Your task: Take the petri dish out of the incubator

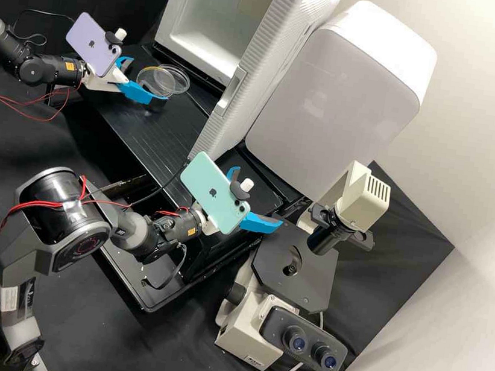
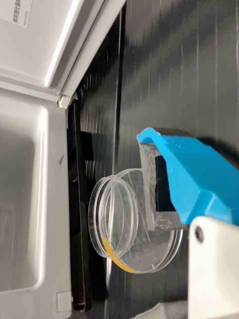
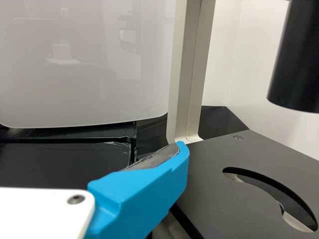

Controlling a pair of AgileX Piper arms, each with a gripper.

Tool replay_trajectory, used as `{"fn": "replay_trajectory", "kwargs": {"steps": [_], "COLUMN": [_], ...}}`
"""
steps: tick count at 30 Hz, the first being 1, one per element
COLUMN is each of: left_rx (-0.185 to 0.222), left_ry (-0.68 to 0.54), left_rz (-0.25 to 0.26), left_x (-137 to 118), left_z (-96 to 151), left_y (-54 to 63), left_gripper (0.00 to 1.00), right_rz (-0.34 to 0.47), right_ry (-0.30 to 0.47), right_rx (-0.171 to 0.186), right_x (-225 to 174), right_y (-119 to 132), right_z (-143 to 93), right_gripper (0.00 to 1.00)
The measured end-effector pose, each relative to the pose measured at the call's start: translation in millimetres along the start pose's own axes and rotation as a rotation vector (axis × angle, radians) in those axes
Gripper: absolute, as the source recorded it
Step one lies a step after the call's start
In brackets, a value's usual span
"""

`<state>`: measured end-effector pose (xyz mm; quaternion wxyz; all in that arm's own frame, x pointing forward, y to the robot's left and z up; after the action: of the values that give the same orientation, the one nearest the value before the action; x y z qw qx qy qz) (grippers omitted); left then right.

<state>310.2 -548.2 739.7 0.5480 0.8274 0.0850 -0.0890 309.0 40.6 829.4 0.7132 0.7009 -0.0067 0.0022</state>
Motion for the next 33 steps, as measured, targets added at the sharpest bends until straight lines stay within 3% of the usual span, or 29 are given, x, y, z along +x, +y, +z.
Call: {"fn": "replay_trajectory", "kwargs": {"steps": [19, 33], "left_rx": [-0.016, -0.025], "left_ry": [0.017, 0.008], "left_rz": [0.008, -0.014], "left_x": [1.1, 3.9], "left_z": [-1.0, 3.5], "left_y": [2.4, 5.3], "left_gripper": [0.00, 0.00], "right_rz": [0.000, 0.000], "right_ry": [0.000, 0.000], "right_rx": [0.000, 0.000], "right_x": [0.0, 0.0], "right_y": [0.0, 0.0], "right_z": [0.0, 0.0], "right_gripper": [1.00, 1.00]}}
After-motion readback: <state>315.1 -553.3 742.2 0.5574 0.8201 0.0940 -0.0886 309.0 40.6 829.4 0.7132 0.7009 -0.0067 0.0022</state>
